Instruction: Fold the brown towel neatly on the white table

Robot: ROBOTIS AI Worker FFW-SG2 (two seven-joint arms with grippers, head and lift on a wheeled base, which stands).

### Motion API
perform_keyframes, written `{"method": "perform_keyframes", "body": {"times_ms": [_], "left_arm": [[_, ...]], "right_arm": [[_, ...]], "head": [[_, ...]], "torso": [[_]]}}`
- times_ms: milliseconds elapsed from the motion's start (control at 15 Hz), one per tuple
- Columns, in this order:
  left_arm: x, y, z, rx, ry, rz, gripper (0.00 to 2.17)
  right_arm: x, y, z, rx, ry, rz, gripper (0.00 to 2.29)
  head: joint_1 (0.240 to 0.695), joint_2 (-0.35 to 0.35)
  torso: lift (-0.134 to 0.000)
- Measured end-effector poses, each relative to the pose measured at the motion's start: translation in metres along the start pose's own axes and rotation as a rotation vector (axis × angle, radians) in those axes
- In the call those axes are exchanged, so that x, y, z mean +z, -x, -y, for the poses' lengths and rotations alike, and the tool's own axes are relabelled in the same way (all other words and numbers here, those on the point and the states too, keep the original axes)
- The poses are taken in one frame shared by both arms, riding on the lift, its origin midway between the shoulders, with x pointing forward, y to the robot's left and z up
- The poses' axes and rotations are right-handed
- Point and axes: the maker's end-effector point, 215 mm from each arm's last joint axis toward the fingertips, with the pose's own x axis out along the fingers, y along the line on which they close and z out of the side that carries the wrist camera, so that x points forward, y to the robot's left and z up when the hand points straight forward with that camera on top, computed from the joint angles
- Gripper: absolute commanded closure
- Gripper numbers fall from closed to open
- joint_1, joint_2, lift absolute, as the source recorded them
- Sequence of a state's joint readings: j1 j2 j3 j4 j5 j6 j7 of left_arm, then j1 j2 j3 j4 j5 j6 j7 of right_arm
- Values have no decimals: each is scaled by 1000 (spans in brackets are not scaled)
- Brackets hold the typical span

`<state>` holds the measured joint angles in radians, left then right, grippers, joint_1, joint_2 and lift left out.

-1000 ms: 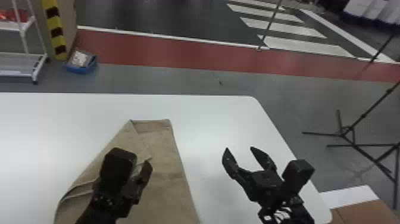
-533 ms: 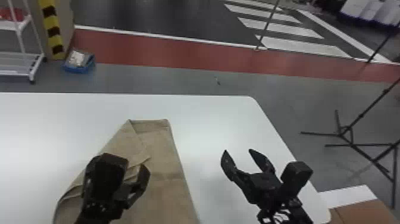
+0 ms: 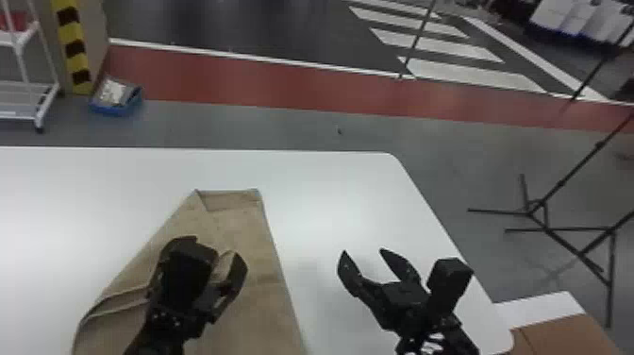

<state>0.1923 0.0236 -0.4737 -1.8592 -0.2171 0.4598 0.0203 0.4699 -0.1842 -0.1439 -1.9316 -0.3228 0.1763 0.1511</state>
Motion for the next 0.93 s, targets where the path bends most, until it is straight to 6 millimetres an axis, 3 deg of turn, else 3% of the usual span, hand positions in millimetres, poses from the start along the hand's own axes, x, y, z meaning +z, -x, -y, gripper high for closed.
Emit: {"method": "perform_keyframes", "body": {"times_ms": [67, 333, 467, 533, 933], "left_arm": [[-2, -6, 7, -15, -11, -6, 421], [-6, -32, 31, -68, -50, -26, 424], [-7, -38, 29, -66, -59, -26, 444], [-6, -39, 26, -61, -60, -26, 579], [-24, -44, 6, -28, -75, -64, 583]], "right_arm": [[2, 0, 0, 3, 0, 6, 144], [7, 0, -1, 12, 5, 13, 144], [7, 0, -4, 19, 8, 13, 144], [7, 0, -5, 23, 10, 12, 144], [7, -4, -13, 39, 5, 12, 144]], "head": [[695, -350], [695, -350], [695, -350], [695, -350], [695, -347]], "torso": [[-120], [-120], [-120], [-120], [-120]]}}
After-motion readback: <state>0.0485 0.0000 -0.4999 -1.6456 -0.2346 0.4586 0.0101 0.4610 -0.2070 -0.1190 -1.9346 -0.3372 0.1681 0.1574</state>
